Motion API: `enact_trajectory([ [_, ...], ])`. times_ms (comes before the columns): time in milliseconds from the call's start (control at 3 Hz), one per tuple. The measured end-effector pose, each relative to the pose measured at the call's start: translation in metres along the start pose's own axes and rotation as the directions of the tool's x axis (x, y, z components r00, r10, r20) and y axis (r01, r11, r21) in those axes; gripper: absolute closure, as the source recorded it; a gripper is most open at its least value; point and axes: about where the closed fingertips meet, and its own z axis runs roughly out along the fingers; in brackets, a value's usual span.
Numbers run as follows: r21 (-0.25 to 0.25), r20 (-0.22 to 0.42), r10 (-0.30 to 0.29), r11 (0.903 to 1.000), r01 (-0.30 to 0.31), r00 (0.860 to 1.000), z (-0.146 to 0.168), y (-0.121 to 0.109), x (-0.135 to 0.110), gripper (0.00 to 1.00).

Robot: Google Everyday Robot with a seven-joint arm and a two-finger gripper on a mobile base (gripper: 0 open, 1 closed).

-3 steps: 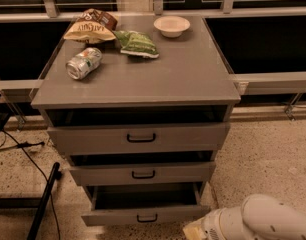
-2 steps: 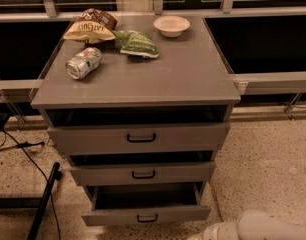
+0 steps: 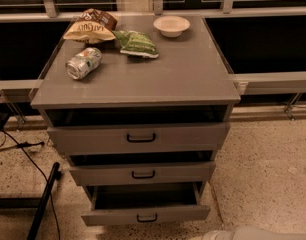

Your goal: Close bottom drawer

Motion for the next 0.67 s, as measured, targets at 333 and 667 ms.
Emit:
enact_trajectory([
  [333,0.002,0.002,0.000,1.0000,0.000,1.000,0.000,0.000,-0.001,1.00],
  [667,0.034,0.047,-0.141,0.9896,0.140,0.989,0.012,-0.018,-0.003,1.00],
])
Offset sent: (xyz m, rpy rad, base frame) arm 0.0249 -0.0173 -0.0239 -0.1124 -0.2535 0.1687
